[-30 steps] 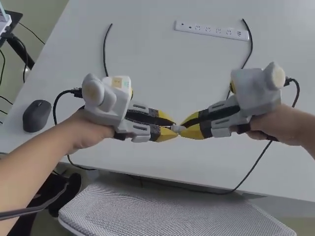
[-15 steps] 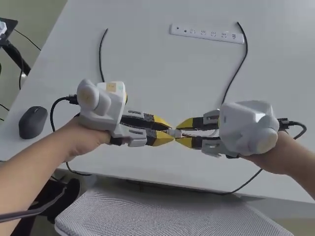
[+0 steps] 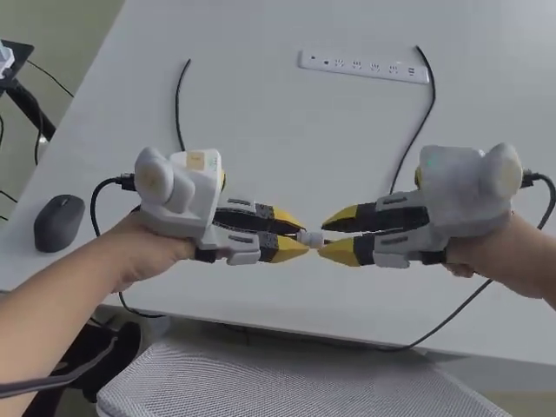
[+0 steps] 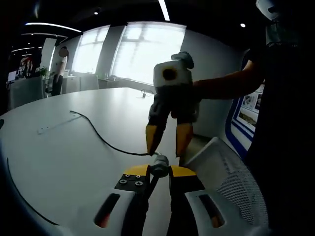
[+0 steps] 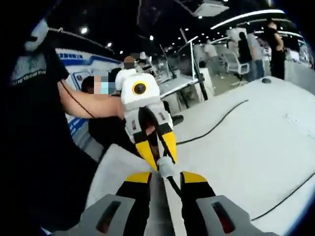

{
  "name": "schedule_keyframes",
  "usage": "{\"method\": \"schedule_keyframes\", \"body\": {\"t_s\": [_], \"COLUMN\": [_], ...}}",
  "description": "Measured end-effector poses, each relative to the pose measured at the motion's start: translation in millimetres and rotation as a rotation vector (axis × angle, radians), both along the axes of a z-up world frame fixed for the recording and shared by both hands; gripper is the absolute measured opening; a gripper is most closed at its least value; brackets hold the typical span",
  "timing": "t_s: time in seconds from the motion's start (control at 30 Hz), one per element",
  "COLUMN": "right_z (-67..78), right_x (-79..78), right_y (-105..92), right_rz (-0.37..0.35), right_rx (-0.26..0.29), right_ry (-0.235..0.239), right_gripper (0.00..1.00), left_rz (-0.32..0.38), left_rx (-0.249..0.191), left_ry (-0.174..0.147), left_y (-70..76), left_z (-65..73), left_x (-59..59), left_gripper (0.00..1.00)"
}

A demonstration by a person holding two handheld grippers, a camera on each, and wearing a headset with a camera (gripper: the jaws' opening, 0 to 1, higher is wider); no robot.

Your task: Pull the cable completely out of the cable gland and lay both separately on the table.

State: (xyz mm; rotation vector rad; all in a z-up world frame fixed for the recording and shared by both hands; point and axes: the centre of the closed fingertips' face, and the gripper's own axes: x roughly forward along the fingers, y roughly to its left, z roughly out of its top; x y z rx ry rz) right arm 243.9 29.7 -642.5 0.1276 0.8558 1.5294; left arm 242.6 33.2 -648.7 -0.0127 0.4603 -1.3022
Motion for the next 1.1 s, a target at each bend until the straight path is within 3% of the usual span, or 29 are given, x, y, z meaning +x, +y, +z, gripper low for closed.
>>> {"method": "schedule_keyframes", "body": {"t_s": [0.03,0.07,0.13,0.23,0.43,0.6,0.73,0.87,1.1], "right_z": [0.9,-1.2,-9.0,-5.9,-2.9,1.1,-1.6,-0.4,0.7], "right_x": [-1.3,2.9,10.5,-1.3,-0.5,-9.4,-11.6,-10.6,-10.5], "right_y": [-0.1,0.7,2.5,4.9,11.6,14.0,12.9,12.5,12.2], "right_rz": [0.009,0.007,-0.007,0.056,0.070,0.114,0.141,0.149,0.189], "right_rx": [0.023,0.047,0.038,0.057,0.077,0.090,0.075,0.088,0.045], "right_ry": [0.070,0.108,0.136,0.269,0.301,0.332,0.313,0.263,-0.078], "right_gripper": [0.21,0.21,0.21,0.22,0.19,0.17,0.11,0.08,0.08], "left_rz": [-0.001,-0.001,0.002,-0.002,-0.010,-0.008,-0.012,-0.007,0.010], "left_rx": [0.000,-0.004,-0.009,0.000,0.005,0.000,-0.001,-0.002,-0.015], "left_ry": [-0.004,-0.014,-0.011,-0.017,-0.021,-0.019,-0.017,0.000,0.031], "left_y": [0.1,0.0,-0.1,-0.1,-0.1,-0.5,-2.2,-2.5,-1.7], "left_z": [0.6,2.5,3.8,3.6,7.1,10.0,10.7,9.1,7.0], "left_x": [-0.3,-0.7,-0.5,-1.2,-3.6,-3.0,-2.7,-1.8,1.8], "left_gripper": [0.15,0.15,0.15,0.15,0.15,0.15,0.15,0.15,0.15]}}
